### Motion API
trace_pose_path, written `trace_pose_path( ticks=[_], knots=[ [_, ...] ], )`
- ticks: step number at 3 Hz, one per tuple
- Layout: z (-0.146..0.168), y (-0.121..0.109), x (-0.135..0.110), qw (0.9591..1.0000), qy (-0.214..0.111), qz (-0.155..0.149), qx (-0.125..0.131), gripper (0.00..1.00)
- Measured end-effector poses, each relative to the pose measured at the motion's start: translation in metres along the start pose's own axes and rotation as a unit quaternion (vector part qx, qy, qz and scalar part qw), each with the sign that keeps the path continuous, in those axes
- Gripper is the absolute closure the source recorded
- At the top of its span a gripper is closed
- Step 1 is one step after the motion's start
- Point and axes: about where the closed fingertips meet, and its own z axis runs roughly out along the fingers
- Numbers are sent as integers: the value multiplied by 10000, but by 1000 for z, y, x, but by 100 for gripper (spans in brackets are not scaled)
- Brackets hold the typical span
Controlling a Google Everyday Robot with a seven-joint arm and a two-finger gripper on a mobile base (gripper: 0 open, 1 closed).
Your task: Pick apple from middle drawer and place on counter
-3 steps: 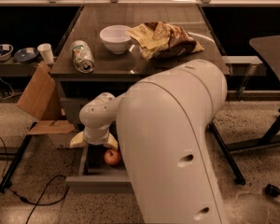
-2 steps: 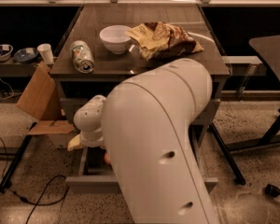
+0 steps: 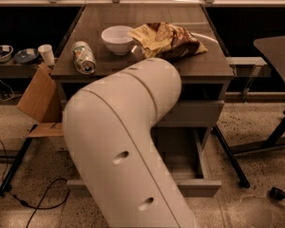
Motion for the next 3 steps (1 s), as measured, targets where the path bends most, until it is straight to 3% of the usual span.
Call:
trace_pose_path(
  ticks=[1, 3],
  knots=[
    [14, -13, -10, 9991, -32, 140, 395, 0],
    [38, -44, -25, 9971, -6, 391, 648, 0]
  ],
)
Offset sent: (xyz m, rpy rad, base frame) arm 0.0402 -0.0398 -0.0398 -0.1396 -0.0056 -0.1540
